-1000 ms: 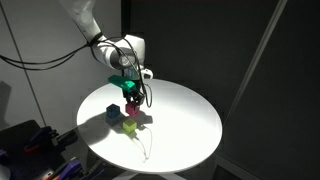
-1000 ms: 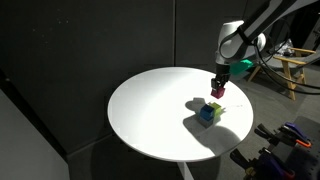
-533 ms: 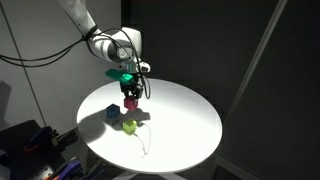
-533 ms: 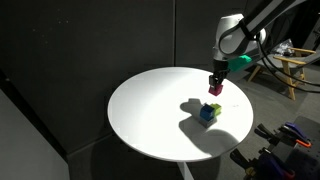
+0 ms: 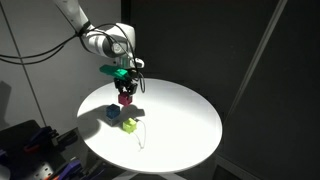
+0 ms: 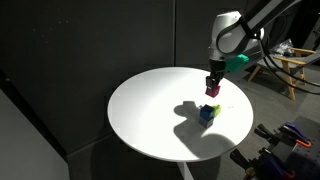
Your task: Put the pink block on top of the stack on the left.
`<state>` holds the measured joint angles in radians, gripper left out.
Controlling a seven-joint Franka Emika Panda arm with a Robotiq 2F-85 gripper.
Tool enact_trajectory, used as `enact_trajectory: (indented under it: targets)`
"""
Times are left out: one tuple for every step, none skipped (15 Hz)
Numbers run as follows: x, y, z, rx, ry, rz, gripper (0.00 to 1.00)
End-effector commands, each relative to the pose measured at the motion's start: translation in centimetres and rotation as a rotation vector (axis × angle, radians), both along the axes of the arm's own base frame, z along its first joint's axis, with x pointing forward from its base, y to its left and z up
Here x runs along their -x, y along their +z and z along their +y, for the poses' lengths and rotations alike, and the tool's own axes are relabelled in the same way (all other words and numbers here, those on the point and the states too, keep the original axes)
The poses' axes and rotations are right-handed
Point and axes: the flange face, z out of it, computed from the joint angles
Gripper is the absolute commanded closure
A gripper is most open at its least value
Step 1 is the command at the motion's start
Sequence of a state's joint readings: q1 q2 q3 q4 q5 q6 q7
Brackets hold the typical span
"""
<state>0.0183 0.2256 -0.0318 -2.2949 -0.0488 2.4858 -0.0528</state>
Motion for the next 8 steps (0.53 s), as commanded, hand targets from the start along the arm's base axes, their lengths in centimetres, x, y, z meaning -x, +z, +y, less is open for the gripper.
enact_trajectory:
  targets:
    - [1.1,1.1,1.4,0.010,0.003,0.017,0.73]
    - [1.3,1.1,1.7,0.010,0.005,0.022,0.73]
    - [1.4,1.1,2.0,0.010,0.007,0.026,0.73]
    - [1.5,1.1,2.3,0.008,0.009,0.030,0.73]
    - [1.7,1.1,2.5,0.006,0.011,0.034,0.73]
    - [1.8,1.1,2.7,0.004,0.014,0.039,0.73]
    - [1.9,1.0,3.0,0.003,0.015,0.043,0.73]
    - [2.1,1.0,3.2,0.002,0.020,0.048,0.73]
